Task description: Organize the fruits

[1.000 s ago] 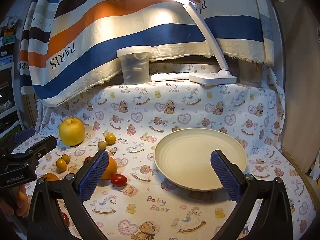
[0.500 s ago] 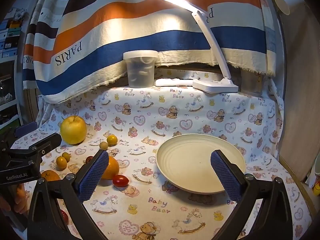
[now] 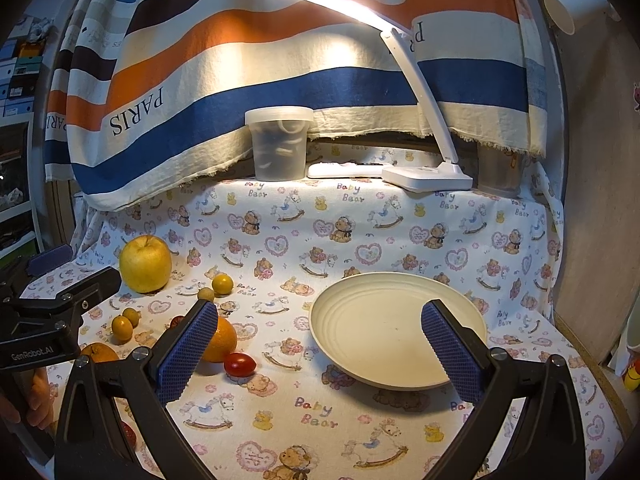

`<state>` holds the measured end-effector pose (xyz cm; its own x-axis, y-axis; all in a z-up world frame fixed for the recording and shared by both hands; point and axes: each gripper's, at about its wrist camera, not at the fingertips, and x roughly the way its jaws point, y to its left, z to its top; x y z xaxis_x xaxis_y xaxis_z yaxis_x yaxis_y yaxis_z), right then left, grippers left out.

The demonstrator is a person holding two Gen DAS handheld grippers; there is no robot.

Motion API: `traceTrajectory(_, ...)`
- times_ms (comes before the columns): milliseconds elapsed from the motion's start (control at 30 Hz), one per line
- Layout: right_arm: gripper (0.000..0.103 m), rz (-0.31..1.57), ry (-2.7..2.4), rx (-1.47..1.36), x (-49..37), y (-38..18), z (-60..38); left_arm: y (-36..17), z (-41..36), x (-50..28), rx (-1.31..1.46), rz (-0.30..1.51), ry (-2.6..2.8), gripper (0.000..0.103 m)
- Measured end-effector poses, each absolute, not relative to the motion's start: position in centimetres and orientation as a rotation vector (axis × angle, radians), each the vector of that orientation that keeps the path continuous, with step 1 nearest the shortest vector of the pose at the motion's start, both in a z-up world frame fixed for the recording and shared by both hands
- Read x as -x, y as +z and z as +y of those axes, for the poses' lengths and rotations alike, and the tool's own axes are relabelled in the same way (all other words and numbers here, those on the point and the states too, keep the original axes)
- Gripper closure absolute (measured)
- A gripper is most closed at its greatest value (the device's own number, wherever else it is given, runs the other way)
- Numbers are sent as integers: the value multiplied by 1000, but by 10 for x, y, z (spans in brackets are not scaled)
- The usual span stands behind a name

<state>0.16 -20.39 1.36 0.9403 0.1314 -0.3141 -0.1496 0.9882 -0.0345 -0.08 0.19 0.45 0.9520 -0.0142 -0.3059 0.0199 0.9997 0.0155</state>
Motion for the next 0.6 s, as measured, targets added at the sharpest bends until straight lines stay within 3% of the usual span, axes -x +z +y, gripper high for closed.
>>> traceTrajectory(600,0,290,138,51,2,13,-206,4,4,2,-14,307,-2,0)
